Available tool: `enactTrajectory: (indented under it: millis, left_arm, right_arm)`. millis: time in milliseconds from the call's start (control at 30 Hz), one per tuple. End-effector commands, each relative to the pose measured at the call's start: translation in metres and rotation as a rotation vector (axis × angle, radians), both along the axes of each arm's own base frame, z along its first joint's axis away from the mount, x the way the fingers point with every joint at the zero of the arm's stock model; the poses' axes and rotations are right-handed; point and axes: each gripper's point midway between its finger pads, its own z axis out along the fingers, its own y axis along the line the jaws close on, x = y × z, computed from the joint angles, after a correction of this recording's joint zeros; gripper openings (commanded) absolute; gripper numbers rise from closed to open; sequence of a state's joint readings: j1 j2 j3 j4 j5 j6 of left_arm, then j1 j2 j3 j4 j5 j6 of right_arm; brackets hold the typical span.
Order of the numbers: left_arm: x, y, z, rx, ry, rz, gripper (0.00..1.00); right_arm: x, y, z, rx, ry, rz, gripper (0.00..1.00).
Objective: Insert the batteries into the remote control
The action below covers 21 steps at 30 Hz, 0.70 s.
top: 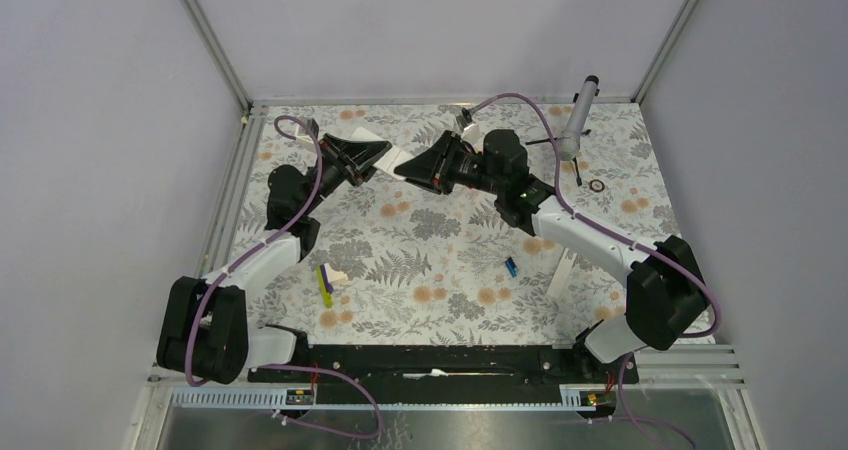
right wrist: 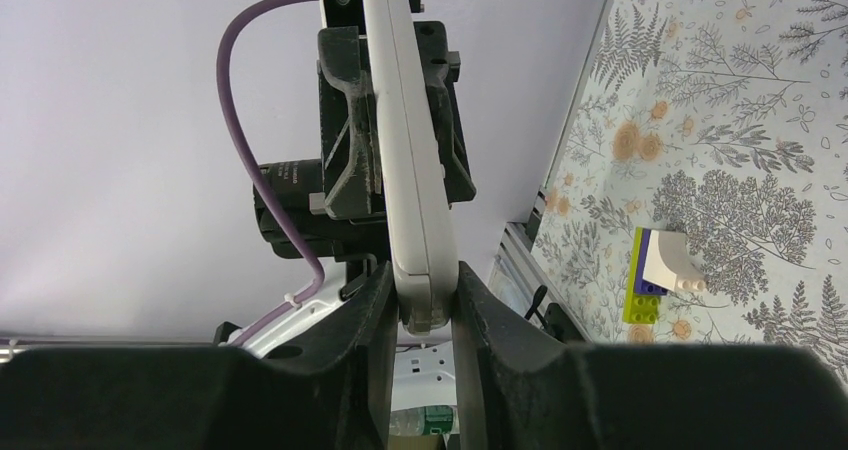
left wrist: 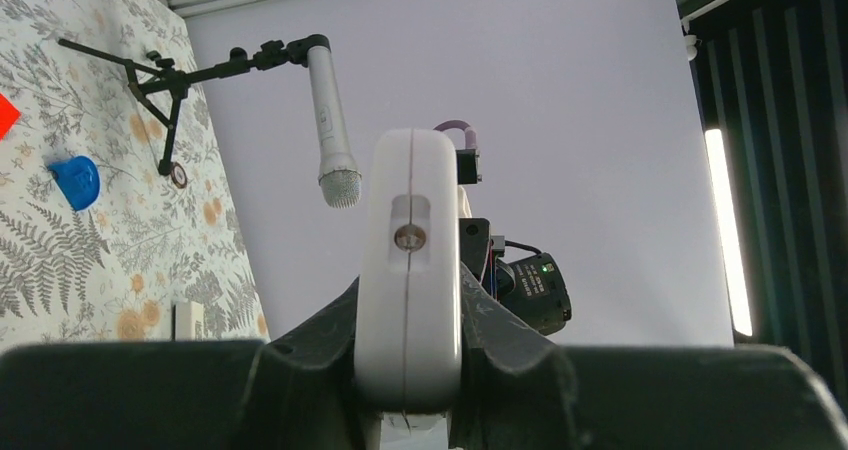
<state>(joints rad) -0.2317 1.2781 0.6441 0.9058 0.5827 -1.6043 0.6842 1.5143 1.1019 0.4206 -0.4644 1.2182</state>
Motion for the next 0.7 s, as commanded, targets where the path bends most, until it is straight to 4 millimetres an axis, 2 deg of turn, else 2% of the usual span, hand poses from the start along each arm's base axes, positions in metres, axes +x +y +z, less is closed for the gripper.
enactTrajectory:
  millis: [0,233,467,667]
  left_arm:
    - [-0.068,-0.035,0.052,0.002,-0.268,-0.208,0.0]
    - [-0.076,-0.041,0.035,0.03,-0.172,-0.222,0.0]
    - [-0.083,-0.046,0.038,-0.002,-0.145,-0.236,0.0]
    - [-0.075,-0.046,0.039,0.045,-0.17,-0.209,0.0]
  right_arm:
    - [-0.001,0.012,-0.033,-0.086,0.039,0.012,0.22]
    - [0.017,0.016,-0.035,-0.104,0.034,-0.048,0.23]
    - [0.028,0.021,-0.026,-0.086,-0.024,-0.063,0.25]
    - [0.024,0.013,-0.016,-0.106,-0.117,-0.056,0.35]
